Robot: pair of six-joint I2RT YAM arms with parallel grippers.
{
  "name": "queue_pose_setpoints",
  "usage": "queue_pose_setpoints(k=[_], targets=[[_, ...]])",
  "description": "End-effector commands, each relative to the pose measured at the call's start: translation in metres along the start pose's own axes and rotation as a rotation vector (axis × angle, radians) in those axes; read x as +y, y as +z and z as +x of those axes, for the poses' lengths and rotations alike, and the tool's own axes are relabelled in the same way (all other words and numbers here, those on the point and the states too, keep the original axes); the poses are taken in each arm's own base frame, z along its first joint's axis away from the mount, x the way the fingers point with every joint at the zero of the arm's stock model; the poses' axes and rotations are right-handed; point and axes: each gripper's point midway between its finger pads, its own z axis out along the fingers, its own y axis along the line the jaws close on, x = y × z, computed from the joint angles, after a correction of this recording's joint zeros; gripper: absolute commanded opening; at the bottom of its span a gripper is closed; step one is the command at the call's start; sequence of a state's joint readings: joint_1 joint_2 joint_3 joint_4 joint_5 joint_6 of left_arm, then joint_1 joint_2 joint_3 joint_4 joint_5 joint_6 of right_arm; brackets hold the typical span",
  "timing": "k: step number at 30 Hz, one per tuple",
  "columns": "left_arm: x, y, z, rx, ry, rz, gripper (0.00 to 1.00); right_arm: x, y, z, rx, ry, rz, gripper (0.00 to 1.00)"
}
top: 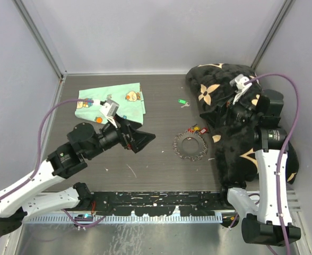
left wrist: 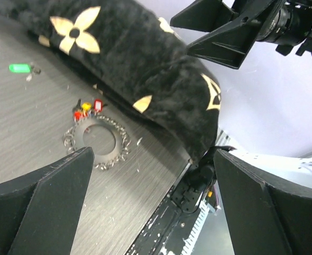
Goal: Remove the keys from the keyring
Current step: Place the keyring at the center of the board, then reset both arms
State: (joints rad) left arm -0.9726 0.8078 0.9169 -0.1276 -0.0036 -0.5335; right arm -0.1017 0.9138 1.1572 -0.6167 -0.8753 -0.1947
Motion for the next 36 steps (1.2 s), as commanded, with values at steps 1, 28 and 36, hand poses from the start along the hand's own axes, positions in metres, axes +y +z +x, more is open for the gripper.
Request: queue_pose_setpoints(k=[1,28,36], targets=[[-0.016,-0.017,-0.029,0.007,0.079,0.014,0.98,0.028,-0.022,-0.075,-0.158,-0.032,-0.03,1.0],[-0.055,-0.06,-0.091,-0.096,0.11,0.087,0.98,0.073,-0.078,-0.168,-0.413,0.048,0.05,1.0],[-0.058,-0.067,-0.089,-0.125,0.068,0.115,0.98,0.072,-0.081,-0.175,-0.435,0.08,0.064,1.0]])
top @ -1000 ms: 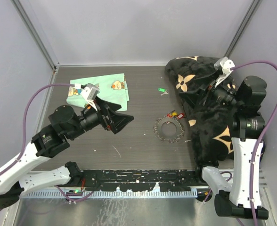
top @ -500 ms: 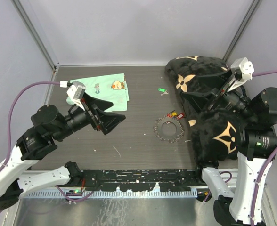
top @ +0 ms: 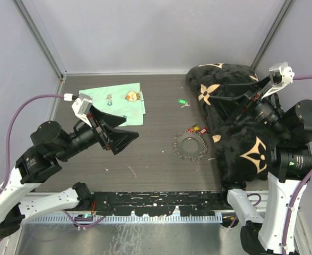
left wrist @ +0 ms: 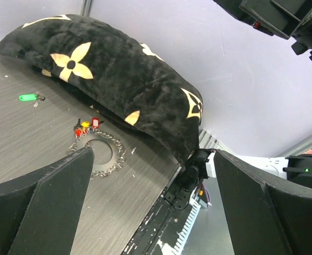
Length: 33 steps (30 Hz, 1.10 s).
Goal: Remove the keys from the keyring
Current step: Reset both arms
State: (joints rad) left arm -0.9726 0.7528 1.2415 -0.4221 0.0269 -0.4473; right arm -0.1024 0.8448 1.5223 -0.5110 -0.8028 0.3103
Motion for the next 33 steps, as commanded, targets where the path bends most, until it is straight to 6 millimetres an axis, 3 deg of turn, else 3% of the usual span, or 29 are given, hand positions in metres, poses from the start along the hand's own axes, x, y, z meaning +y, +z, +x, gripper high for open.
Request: queue_pose_setpoints(k=[1,17,33], targets=[[-0.009,-0.008,-0.015,-0.073,-0.021,0.043,0.98,0.005,-0.003,-0.026,-0.077,-0.023,0.022,1.0],[-0.011,-0.002,-0.012,-0.081,-0.022,0.067,0.98,0.014,-0.008,-0.014,-0.045,-0.137,-0.032,1.0],[-0.008,-0.003,-0.007,-0.075,0.011,0.067,0.98,0.007,-0.012,-0.026,-0.072,-0.091,0.052,1.0]])
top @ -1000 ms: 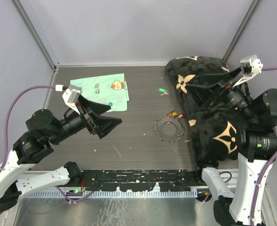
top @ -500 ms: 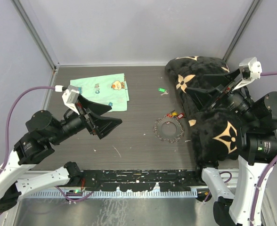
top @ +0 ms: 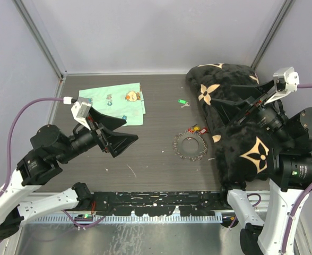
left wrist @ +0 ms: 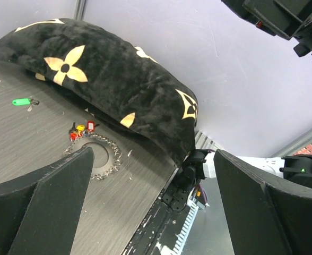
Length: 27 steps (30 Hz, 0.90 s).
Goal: Remove the keys from the keyring
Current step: Reset both arms
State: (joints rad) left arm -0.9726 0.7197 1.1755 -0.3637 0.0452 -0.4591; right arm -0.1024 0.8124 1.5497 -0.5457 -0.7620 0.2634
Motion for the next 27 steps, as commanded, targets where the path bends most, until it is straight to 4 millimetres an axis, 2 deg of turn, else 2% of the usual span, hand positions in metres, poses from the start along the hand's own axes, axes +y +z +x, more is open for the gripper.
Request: queue_pose_setpoints(k=[1,13,27], targets=[[-0.007,-0.002,-0.014,-0.062,0.024,0.038,0.98,-0.001,0.001,-0.017,-0.041,-0.026,0.021,1.0],[-0.007,-0.001,-0.01,-0.072,0.02,0.051,0.98,-0.009,0.004,-0.019,-0.044,-0.022,0.043,1.0],[-0.003,0.009,-0.006,-0.062,0.032,0.039,0.98,-0.012,0.006,-0.013,-0.028,-0.029,0.045,1.0]])
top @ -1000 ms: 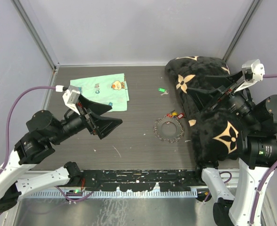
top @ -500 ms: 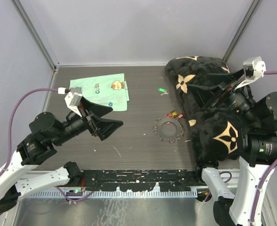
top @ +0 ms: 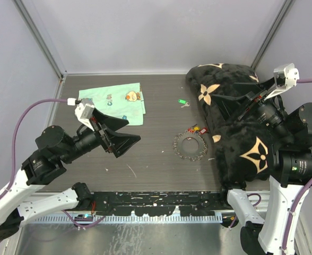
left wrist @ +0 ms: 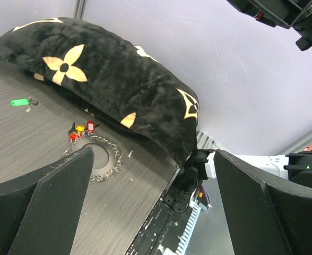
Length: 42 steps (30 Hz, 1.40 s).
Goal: Remove the keys from the keyring
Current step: Reset both arms
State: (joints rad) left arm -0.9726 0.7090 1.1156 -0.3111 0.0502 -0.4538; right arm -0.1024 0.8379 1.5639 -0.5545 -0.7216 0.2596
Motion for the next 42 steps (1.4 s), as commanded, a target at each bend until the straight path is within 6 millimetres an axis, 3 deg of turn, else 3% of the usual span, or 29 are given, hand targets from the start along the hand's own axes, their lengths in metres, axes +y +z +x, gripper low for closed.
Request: queue_pose_setpoints(k=[1,15,27,42], targets=[[-0.008,0.004,-0.017,-0.059,0.027,0.033,0.98,0.0,0.001,-0.01,-0.028,-0.031,-0.001,1.0],[-0.008,0.012,-0.012,-0.045,0.027,0.048,0.98,0.001,0.001,-0.004,-0.011,-0.103,-0.032,1.0],[-0.011,0.012,-0.014,-0.056,0.024,0.06,0.98,0.006,-0.004,-0.015,-0.044,-0.03,-0.004,1.0],[-0.015,0.015,-0.018,-0.071,0.03,0.08,0.98,-0.004,0.006,-0.006,-0.046,0.016,-0.001,1.0]])
